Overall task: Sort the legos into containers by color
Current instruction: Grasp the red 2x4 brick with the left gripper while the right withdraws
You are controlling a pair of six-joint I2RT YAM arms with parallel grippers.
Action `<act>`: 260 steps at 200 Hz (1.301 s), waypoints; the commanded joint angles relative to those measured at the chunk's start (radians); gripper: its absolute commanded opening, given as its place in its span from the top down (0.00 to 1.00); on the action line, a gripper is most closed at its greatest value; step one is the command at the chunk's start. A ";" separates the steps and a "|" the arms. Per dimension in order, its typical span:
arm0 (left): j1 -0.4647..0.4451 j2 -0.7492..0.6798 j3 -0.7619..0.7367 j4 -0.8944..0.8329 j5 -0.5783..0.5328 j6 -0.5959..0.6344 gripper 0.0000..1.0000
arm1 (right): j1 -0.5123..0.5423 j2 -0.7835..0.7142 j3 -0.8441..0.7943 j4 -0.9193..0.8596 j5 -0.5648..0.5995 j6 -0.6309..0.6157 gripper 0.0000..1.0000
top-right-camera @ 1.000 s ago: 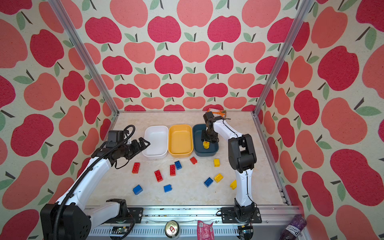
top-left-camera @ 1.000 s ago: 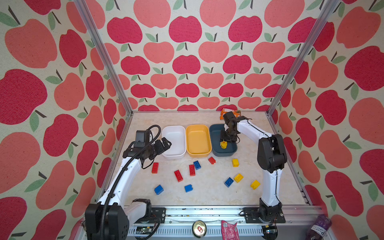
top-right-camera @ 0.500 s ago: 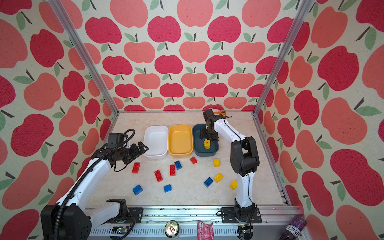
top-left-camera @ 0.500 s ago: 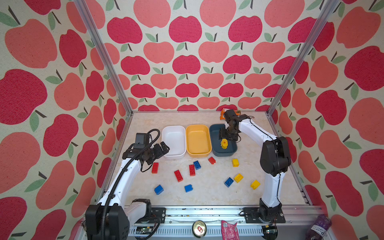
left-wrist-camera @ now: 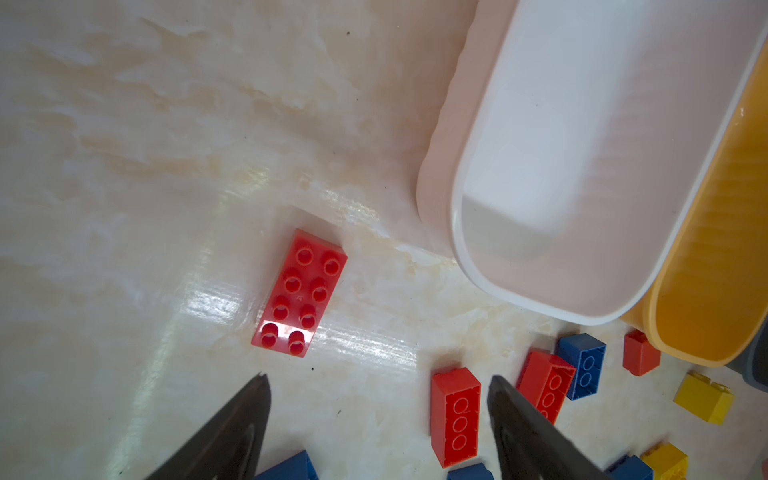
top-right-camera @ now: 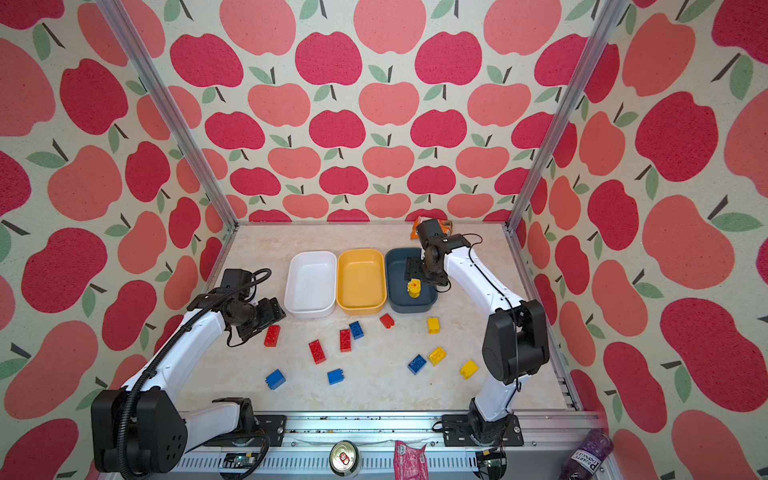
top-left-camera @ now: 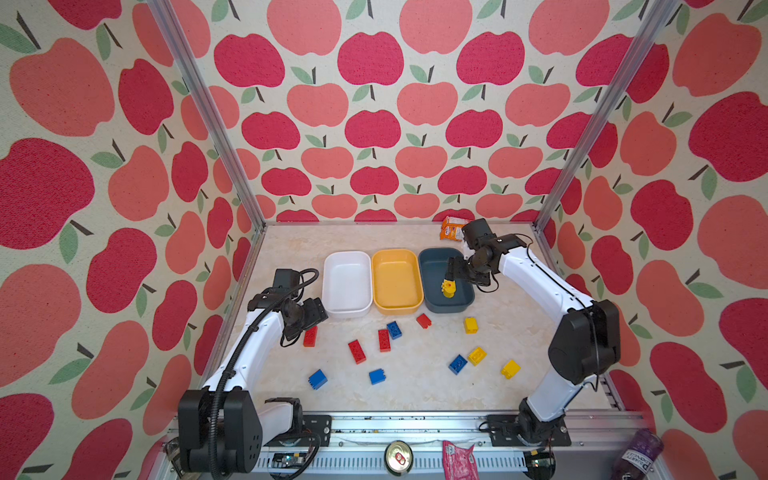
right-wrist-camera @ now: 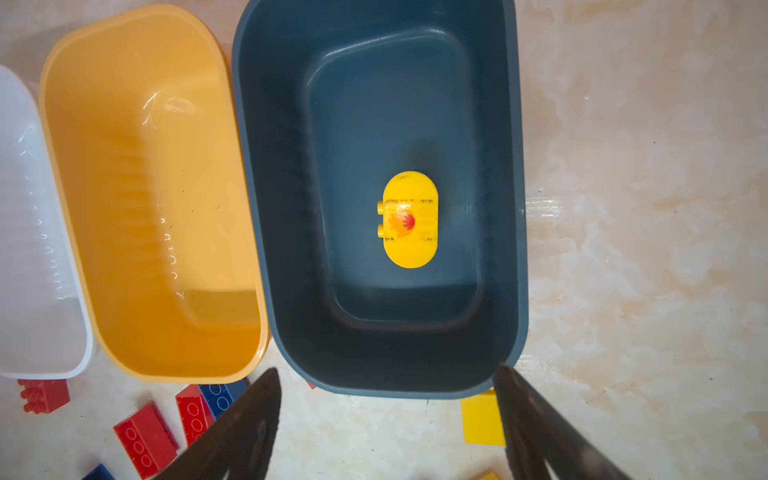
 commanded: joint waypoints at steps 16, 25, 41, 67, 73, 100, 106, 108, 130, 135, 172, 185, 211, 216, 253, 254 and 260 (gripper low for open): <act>0.003 0.024 0.002 -0.063 -0.108 0.066 0.24 | -0.001 -0.060 -0.047 0.008 -0.012 0.018 0.17; 0.002 0.036 0.000 -0.061 -0.120 0.075 0.26 | -0.002 -0.070 -0.057 0.013 -0.014 0.021 0.16; -0.005 0.057 0.002 -0.054 -0.133 0.092 0.30 | -0.005 -0.087 -0.075 0.022 -0.023 0.030 0.16; -0.030 0.106 0.010 -0.050 -0.153 0.125 0.35 | -0.010 -0.112 -0.104 0.026 -0.031 0.037 0.16; -0.035 0.118 0.010 -0.049 -0.157 0.129 0.37 | -0.011 -0.121 -0.110 0.027 -0.033 0.039 0.16; -0.048 0.160 0.002 -0.024 -0.153 0.129 0.41 | -0.020 -0.161 -0.139 0.024 -0.033 0.042 0.16; -0.051 0.167 0.000 -0.017 -0.154 0.128 0.41 | -0.022 -0.171 -0.146 0.022 -0.032 0.042 0.16; -0.051 0.170 -0.001 -0.015 -0.154 0.128 0.41 | -0.024 -0.176 -0.149 0.022 -0.030 0.043 0.16; -0.054 0.209 0.003 -0.002 -0.166 0.132 0.41 | -0.034 -0.215 -0.177 0.017 -0.026 0.047 0.16; -0.054 0.218 0.004 0.001 -0.168 0.133 0.41 | -0.038 -0.223 -0.184 0.015 -0.026 0.048 0.16; -0.052 0.275 0.004 0.030 -0.171 0.146 0.41 | -0.055 -0.272 -0.223 0.013 -0.022 0.056 0.16; -0.050 0.292 0.005 0.040 -0.167 0.147 0.41 | -0.059 -0.282 -0.230 0.010 -0.020 0.059 0.16; -0.047 0.317 0.005 0.053 -0.164 0.149 0.43 | -0.068 -0.295 -0.243 0.011 -0.017 0.062 0.16; -0.047 0.321 0.005 0.054 -0.164 0.149 0.43 | -0.069 -0.296 -0.246 0.012 -0.018 0.063 0.16; -0.046 0.350 0.004 0.059 -0.150 0.152 0.49 | -0.075 -0.292 -0.269 0.026 -0.031 0.070 0.16; -0.046 0.350 0.004 0.059 -0.149 0.152 0.49 | -0.076 -0.291 -0.270 0.027 -0.032 0.071 0.16; -0.046 0.352 0.003 0.059 -0.147 0.152 0.51 | -0.076 -0.290 -0.273 0.031 -0.034 0.072 0.16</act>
